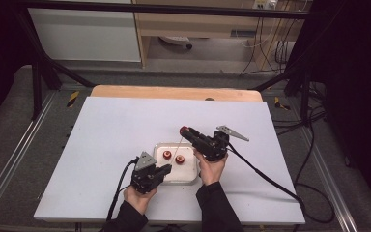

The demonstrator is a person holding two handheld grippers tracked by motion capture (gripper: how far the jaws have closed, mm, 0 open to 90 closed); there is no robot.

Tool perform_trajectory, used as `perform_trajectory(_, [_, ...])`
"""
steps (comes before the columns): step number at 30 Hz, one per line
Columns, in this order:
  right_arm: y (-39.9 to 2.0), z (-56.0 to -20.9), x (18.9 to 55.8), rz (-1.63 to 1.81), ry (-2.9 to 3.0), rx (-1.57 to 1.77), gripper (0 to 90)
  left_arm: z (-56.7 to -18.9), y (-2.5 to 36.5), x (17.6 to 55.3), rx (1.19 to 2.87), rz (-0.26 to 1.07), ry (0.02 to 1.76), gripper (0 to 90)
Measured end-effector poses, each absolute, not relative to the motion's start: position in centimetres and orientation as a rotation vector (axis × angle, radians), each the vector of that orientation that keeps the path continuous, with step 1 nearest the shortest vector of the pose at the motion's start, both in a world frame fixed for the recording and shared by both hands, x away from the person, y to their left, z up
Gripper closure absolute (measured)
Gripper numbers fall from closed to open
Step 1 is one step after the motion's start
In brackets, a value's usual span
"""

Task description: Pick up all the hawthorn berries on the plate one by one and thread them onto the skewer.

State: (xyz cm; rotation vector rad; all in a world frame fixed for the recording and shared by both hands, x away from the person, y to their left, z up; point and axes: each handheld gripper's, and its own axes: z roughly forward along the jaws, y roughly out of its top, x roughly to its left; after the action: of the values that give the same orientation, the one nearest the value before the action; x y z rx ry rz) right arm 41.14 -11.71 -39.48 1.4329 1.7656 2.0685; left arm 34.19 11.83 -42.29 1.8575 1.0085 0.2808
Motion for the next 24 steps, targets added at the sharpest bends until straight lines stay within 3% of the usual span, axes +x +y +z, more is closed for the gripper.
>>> perform_trajectory(24, [-11.68,-39.62,40.21,1.982,1.871,1.318,62.4,-42.02,11.53,33.89,1.859,0.266,1.02,88.7])
